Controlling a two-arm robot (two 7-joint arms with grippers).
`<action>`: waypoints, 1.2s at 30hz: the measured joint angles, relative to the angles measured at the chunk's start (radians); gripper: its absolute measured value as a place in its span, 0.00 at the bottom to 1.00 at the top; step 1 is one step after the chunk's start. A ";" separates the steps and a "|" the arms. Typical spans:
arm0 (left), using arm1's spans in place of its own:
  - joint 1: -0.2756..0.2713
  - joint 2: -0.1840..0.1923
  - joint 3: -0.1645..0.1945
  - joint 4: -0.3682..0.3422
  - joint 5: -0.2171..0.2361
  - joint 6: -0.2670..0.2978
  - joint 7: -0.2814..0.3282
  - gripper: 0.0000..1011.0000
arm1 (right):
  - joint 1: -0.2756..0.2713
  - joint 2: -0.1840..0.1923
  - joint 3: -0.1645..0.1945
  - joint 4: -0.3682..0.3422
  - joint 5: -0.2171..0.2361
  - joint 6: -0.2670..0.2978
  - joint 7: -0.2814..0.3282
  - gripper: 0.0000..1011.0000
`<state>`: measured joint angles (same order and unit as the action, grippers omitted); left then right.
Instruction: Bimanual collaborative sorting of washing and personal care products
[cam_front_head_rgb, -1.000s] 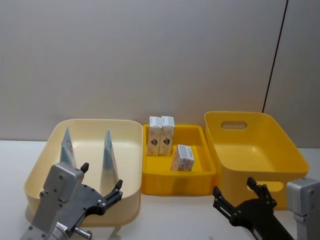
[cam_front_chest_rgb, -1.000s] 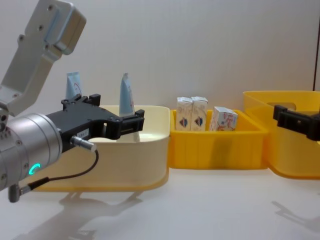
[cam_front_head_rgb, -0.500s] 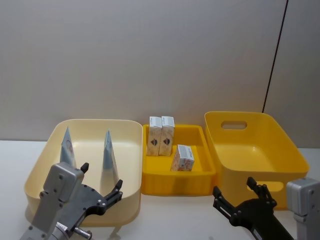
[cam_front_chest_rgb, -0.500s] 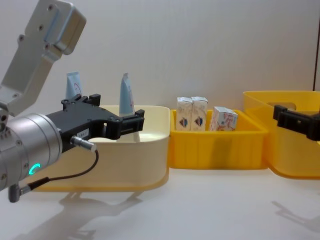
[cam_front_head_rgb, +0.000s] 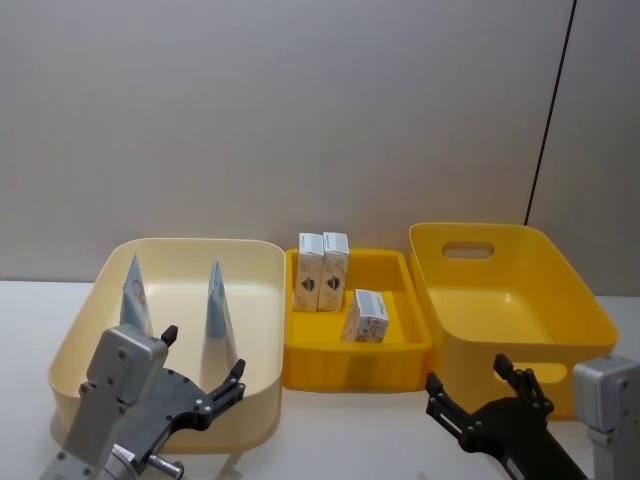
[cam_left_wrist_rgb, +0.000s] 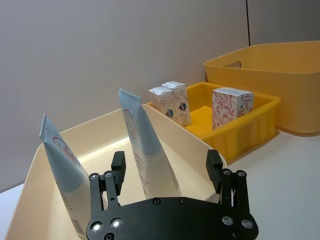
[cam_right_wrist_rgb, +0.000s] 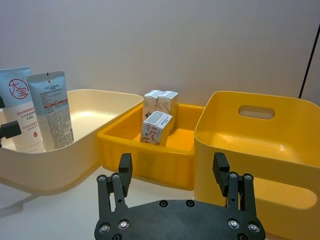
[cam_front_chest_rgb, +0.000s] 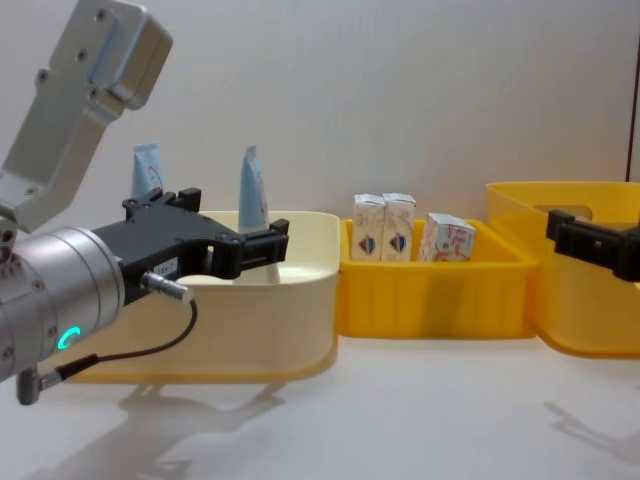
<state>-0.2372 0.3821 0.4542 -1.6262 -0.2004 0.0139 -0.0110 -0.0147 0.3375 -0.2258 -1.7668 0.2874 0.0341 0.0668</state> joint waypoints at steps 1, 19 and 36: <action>0.000 0.000 0.000 0.000 0.000 0.000 0.000 0.99 | 0.000 0.000 0.000 0.000 0.000 0.000 0.000 0.99; 0.000 0.000 0.000 0.000 0.000 0.000 0.000 0.99 | 0.000 0.000 0.000 0.000 0.000 0.000 0.000 0.99; 0.000 0.000 0.000 0.000 0.000 0.000 0.000 0.99 | 0.000 0.000 0.000 0.000 0.000 0.000 0.000 0.99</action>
<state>-0.2371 0.3821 0.4542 -1.6262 -0.2004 0.0139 -0.0109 -0.0146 0.3375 -0.2258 -1.7668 0.2874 0.0340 0.0668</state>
